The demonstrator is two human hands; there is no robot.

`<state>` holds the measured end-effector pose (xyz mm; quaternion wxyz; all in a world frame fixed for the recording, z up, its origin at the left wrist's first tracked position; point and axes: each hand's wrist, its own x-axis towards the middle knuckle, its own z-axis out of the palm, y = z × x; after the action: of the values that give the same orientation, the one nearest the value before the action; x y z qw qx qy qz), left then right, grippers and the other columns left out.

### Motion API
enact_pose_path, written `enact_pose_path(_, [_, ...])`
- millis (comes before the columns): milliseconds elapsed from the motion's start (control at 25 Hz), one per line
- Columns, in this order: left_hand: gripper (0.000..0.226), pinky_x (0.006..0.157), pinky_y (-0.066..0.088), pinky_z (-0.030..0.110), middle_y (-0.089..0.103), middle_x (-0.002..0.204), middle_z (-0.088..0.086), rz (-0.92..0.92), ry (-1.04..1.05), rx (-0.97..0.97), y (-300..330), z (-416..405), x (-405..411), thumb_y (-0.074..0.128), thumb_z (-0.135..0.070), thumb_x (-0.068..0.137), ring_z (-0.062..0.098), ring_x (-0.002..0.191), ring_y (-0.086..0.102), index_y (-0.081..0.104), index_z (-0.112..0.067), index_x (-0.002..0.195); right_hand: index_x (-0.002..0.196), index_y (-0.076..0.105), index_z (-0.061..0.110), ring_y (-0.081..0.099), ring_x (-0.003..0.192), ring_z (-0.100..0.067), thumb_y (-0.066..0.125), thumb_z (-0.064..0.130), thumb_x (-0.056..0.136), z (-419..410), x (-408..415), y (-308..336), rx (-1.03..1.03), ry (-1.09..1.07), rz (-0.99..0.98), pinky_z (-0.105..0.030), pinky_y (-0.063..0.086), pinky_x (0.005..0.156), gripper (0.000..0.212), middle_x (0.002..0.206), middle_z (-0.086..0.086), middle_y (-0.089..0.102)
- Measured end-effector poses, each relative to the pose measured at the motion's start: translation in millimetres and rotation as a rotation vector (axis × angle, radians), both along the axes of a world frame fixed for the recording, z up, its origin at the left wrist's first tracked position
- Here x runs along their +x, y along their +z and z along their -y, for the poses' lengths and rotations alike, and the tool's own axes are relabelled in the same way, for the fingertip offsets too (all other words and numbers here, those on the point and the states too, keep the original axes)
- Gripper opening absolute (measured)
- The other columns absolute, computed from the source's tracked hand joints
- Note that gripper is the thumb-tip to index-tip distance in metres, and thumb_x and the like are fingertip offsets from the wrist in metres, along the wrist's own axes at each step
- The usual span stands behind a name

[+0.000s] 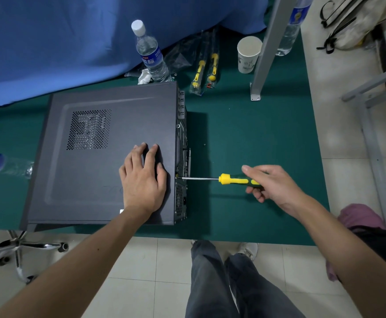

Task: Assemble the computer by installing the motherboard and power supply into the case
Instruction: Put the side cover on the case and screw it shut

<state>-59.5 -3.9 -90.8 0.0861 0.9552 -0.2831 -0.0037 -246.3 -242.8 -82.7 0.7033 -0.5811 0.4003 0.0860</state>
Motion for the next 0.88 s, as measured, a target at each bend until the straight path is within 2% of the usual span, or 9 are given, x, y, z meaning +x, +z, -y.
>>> enact_pose_path(80, [0.05, 0.105, 0.031, 0.049, 0.04, 0.147, 0.01, 0.001, 0.004, 0.0, 0, -1, -1, 0.033, -0.038, 0.095, 0.029, 0.137, 0.033, 0.044, -0.022, 0.142, 0.094, 0.07, 0.012, 0.057, 0.061, -0.015, 0.073, 0.028, 0.087, 5, -4, 0, 0.06, 0.021, 0.071, -0.026, 0.051, 0.06, 0.018, 0.089, 0.001, 0.066])
enact_pose_path(160, [0.05, 0.105, 0.031, 0.049, 0.04, 0.147, 0.01, 0.001, 0.002, 0.004, 0, -2, -1, 0.033, -0.038, 0.096, 0.029, 0.137, 0.033, 0.044, -0.022, 0.142, 0.093, 0.071, 0.017, 0.063, 0.064, -0.018, 0.079, 0.02, 0.081, 10, -7, 2, 0.004, 0.037, 0.145, -0.024, 0.054, 0.067, 0.016, 0.096, 0.004, 0.067])
enact_pose_path(280, [0.05, 0.105, 0.031, 0.049, 0.04, 0.146, 0.01, 0.012, 0.001, 0.004, -1, -2, 1, 0.034, -0.038, 0.095, 0.029, 0.136, 0.033, 0.043, -0.022, 0.141, 0.091, 0.074, 0.013, 0.066, 0.058, -0.017, 0.082, 0.032, 0.069, 7, -2, 5, -0.02, -0.001, 0.117, -0.021, 0.054, 0.058, 0.029, 0.08, -0.007, 0.073])
enact_pose_path(400, [0.05, 0.105, 0.031, 0.05, 0.04, 0.146, 0.01, 0.005, -0.001, 0.009, -2, -1, 1, 0.033, -0.038, 0.095, 0.029, 0.136, 0.033, 0.043, -0.022, 0.141, 0.091, 0.071, 0.003, 0.054, 0.048, -0.013, 0.076, 0.039, 0.08, 2, 7, 3, 0.024, -0.041, 0.022, -0.022, 0.046, 0.044, 0.038, 0.068, -0.014, 0.069])
enact_pose_path(520, [0.05, 0.105, 0.031, 0.049, 0.04, 0.147, 0.011, 0.001, 0.002, 0.014, 0, -1, -1, 0.033, -0.038, 0.095, 0.029, 0.137, 0.033, 0.044, -0.021, 0.141, 0.091, 0.073, 0.009, 0.054, 0.052, -0.012, 0.074, 0.039, 0.084, 8, 7, 8, 0.028, 0.048, 0.015, -0.022, 0.048, 0.048, 0.03, 0.073, -0.01, 0.07])
enact_pose_path(640, [0.05, 0.105, 0.031, 0.049, 0.04, 0.147, 0.011, 0.002, 0.004, 0.007, 2, -1, -1, 0.033, -0.038, 0.095, 0.03, 0.137, 0.033, 0.044, -0.021, 0.141, 0.091, 0.072, 0.014, 0.061, 0.063, -0.013, 0.08, 0.023, 0.08, 13, 2, 9, -0.026, 0.105, 0.131, -0.023, 0.053, 0.061, 0.017, 0.082, -0.001, 0.069])
enact_pose_path(760, [0.051, 0.105, 0.031, 0.05, 0.041, 0.147, 0.011, 0.001, 0.0, 0.001, 3, 2, 1, 0.033, -0.037, 0.095, 0.03, 0.137, 0.033, 0.045, -0.02, 0.141, 0.086, 0.073, 0.007, 0.06, 0.053, -0.016, 0.076, 0.033, 0.083, 7, 4, 6, -0.017, 0.029, 0.037, -0.024, 0.052, 0.049, 0.027, 0.07, -0.01, 0.069])
enact_pose_path(880, [0.051, 0.105, 0.031, 0.049, 0.041, 0.146, 0.012, -0.016, -0.002, 0.005, 2, 1, -1, 0.033, -0.038, 0.095, 0.031, 0.136, 0.034, 0.046, -0.02, 0.141, 0.083, 0.072, 0.008, 0.054, 0.049, -0.013, 0.069, 0.042, 0.088, -2, 3, 2, 0.026, 0.04, -0.084, -0.022, 0.044, 0.043, 0.034, 0.066, -0.012, 0.068])
